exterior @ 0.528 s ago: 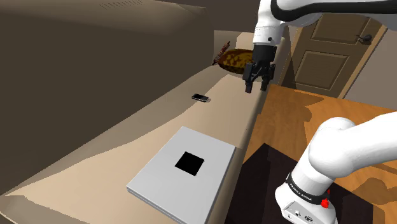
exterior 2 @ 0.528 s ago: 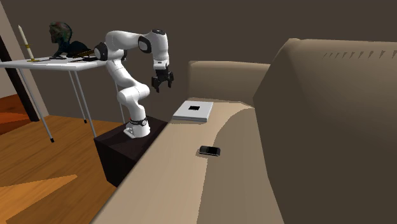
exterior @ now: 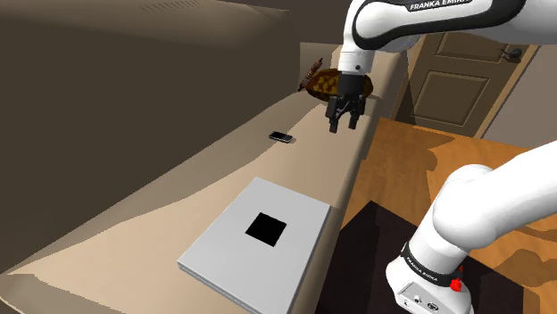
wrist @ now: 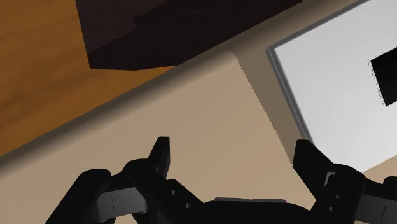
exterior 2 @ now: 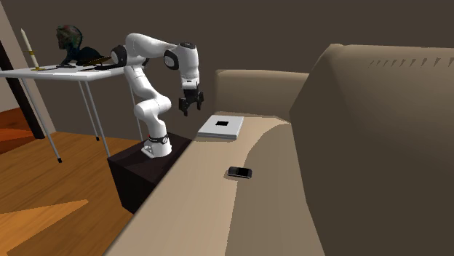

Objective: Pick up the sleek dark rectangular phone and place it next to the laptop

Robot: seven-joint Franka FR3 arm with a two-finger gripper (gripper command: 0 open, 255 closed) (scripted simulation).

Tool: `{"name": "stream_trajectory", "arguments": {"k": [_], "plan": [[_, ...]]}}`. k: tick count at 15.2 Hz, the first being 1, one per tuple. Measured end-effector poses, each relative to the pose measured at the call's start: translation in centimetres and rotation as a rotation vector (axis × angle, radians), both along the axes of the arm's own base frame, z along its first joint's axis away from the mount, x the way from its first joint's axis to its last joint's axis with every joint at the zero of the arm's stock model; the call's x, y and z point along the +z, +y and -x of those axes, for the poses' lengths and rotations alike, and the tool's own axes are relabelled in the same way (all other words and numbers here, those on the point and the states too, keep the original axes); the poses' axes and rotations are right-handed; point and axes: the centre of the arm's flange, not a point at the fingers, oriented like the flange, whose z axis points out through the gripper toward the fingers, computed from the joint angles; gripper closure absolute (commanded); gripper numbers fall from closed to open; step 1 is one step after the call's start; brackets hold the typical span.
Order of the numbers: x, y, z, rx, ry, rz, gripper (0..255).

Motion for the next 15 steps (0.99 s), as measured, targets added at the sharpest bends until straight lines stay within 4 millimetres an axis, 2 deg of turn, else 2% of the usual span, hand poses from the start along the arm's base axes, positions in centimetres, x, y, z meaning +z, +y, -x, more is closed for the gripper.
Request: {"name": "stream_trajectory", "arguments": {"k": [5, 7, 9, 15], "plan": [[-3.3, -2.1, -4.8, 0.041, -0.024, 0.019, 0], [-3.9, -2.6, -6.7, 0.058, -0.035, 0.027, 0], [-5.6, -3.3, -8.4, 0.074, -0.044, 0.034, 0], [-9.2, -5.2, -15.4, 0.123, -0.075, 0.058, 0]]}}
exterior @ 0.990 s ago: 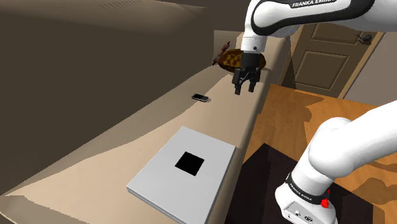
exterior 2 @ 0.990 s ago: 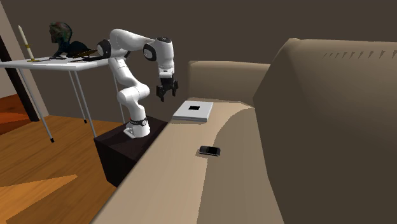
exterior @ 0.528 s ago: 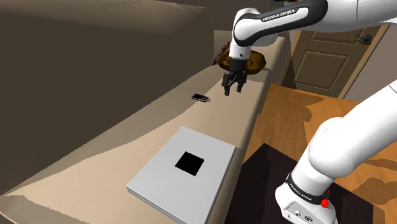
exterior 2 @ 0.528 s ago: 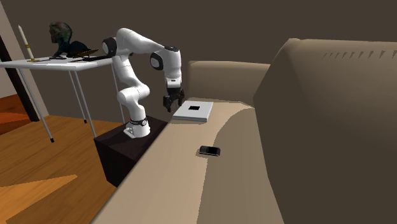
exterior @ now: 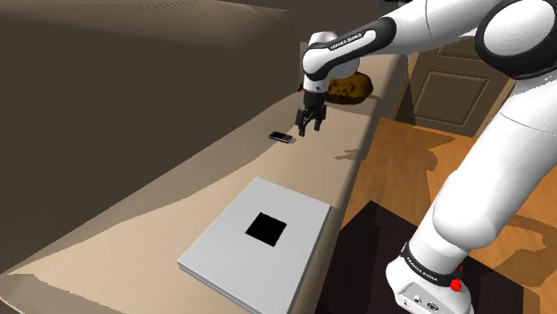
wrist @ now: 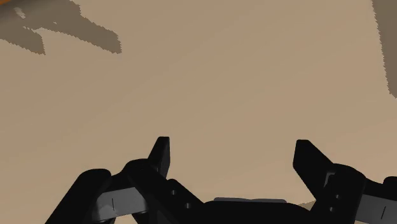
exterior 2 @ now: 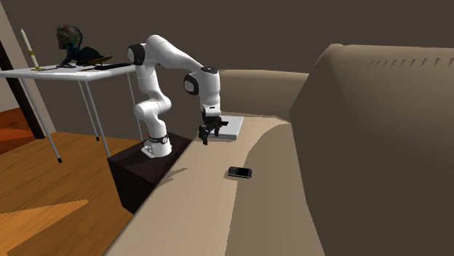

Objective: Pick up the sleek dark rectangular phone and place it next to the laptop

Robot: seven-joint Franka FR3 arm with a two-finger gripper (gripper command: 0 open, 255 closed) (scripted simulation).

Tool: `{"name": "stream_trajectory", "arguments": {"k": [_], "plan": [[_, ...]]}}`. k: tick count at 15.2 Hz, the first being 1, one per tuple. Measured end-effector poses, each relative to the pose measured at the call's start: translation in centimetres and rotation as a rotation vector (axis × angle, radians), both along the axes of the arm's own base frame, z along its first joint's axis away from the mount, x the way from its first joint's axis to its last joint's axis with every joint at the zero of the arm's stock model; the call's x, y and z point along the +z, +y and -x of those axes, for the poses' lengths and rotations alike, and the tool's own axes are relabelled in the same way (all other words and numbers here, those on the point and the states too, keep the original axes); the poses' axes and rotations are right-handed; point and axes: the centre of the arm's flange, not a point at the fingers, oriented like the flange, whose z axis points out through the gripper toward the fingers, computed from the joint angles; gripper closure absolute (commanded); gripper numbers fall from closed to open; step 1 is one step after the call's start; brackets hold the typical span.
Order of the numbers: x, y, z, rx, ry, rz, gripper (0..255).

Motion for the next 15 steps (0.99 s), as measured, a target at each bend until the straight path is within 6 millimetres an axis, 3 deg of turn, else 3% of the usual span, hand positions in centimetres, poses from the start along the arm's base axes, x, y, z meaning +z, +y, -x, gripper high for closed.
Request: {"name": "stream_trajectory", "arguments": {"k": [11, 15], "plan": [[-5.3, -3.1, -11.9, 0.09, -0.054, 0.043, 0], [-7.2, -3.4, -13.5, 0.102, -0.06, 0.048, 0]]}}
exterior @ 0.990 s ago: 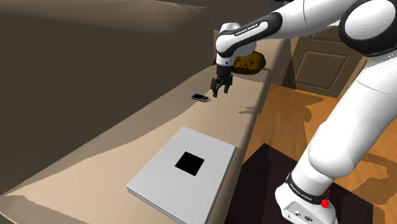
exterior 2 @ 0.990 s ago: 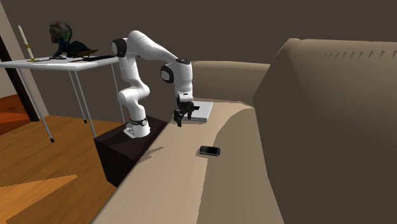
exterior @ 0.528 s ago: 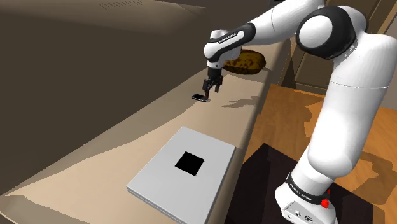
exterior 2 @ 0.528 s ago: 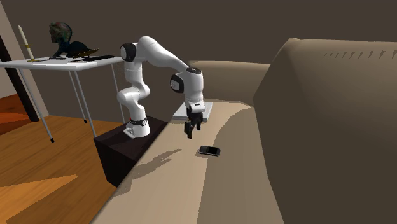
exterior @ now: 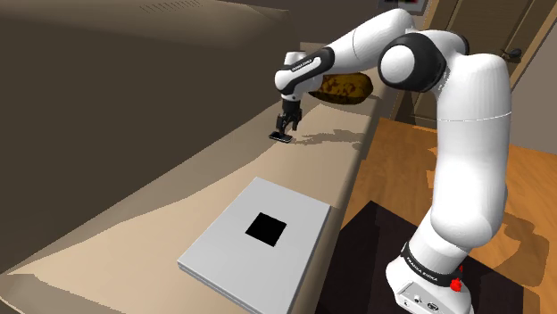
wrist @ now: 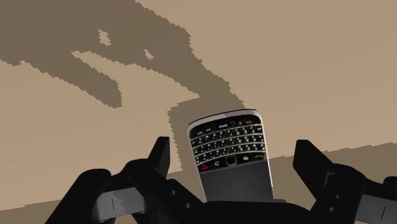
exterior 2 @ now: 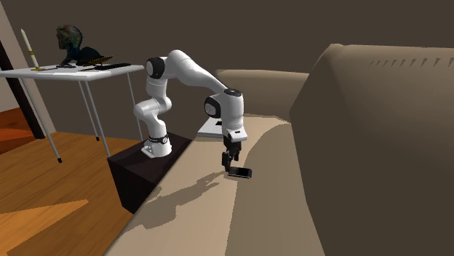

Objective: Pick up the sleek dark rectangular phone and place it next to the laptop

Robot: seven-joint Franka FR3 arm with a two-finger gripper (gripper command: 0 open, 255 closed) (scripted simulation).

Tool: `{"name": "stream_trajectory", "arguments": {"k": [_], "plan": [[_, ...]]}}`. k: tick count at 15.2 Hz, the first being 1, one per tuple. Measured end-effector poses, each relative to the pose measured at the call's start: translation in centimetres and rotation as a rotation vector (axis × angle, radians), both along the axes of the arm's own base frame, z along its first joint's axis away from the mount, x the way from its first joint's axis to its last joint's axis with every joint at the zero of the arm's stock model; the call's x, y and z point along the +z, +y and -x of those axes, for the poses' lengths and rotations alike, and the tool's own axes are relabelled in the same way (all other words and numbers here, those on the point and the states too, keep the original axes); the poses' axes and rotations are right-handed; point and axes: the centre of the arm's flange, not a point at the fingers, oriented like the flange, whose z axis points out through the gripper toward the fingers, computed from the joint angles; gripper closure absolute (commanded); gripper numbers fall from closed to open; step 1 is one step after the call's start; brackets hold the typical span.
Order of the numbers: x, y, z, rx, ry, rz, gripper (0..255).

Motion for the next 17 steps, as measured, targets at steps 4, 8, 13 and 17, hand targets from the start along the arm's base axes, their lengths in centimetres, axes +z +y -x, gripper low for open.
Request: {"name": "stream_trajectory", "arguments": {"k": [4, 8, 13, 17], "plan": [[-2.2, 0.0, -0.1, 0.001, 0.0, 0.0, 0], [-2.9, 0.0, -0.1, 0.001, -0.001, 0.0, 0], [-2.9, 0.0, -0.1, 0.001, -0.001, 0.001, 255], [-2.9, 0.0, -0.1, 0.001, -0.001, 0.0, 255]]}}
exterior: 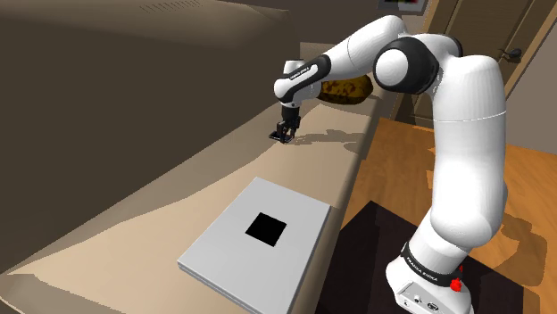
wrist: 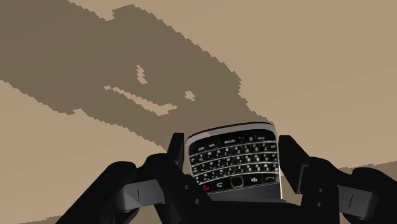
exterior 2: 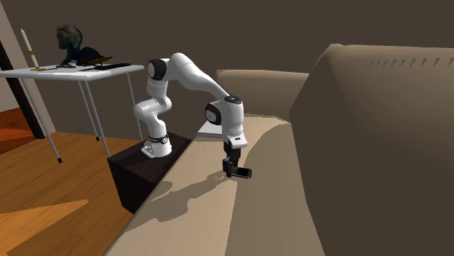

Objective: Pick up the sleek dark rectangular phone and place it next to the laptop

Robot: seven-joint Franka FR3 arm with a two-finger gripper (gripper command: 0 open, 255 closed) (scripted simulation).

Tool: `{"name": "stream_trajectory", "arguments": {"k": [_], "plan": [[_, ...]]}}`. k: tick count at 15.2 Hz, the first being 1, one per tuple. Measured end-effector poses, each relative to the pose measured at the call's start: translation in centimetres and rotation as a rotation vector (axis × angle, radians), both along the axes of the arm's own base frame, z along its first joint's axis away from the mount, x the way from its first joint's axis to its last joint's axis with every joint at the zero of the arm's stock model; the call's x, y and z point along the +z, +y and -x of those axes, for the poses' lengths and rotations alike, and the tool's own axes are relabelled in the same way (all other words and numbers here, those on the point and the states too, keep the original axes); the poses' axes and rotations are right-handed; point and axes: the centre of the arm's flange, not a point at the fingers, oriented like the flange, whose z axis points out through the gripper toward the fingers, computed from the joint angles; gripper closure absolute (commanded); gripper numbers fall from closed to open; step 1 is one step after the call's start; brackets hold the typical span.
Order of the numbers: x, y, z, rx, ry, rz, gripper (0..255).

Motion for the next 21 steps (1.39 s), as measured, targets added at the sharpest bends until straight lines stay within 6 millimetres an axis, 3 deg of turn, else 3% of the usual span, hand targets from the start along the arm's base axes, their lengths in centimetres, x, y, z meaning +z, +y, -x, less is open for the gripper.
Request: {"name": "stream_trajectory", "arguments": {"k": [6, 21], "plan": [[0.2, 0.0, 0.0, 0.0, 0.0, 0.0, 255], [7.8, 0.0, -0.1, 0.0, 0.0, 0.0, 255]]}}
